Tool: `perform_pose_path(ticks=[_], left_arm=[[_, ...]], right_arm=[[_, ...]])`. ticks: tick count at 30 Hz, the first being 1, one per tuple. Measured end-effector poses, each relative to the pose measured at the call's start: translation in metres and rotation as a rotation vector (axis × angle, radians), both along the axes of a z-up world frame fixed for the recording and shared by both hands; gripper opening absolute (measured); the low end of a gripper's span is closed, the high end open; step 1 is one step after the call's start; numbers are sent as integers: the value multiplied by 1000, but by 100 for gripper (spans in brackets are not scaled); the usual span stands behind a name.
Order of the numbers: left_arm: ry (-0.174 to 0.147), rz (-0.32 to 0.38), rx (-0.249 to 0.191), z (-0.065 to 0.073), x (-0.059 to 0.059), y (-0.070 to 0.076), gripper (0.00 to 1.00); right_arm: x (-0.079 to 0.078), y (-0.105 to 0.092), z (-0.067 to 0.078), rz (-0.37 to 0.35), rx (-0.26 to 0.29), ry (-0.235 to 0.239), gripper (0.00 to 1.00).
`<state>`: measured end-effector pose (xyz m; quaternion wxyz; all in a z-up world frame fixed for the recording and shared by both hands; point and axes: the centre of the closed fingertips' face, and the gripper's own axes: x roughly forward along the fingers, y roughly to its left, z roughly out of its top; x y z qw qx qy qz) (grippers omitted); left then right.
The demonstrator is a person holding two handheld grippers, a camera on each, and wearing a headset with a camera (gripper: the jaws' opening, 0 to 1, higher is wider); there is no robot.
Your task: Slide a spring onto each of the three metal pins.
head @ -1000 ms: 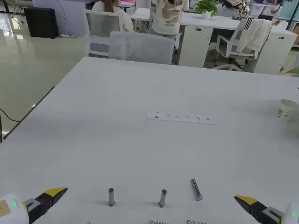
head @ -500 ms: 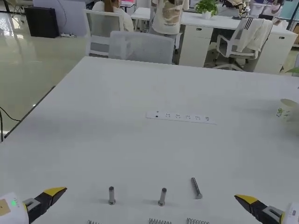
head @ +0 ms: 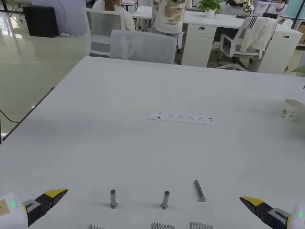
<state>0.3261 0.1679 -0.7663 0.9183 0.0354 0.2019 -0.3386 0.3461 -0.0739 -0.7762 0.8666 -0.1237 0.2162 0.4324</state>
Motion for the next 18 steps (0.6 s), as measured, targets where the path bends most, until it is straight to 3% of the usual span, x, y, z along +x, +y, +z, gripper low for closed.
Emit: perform_pose_path(ticks=[18], left_arm=[[13, -4, 0, -4, 8, -1, 97]], right_arm=[[13, -6, -5, 5, -11, 21, 94]])
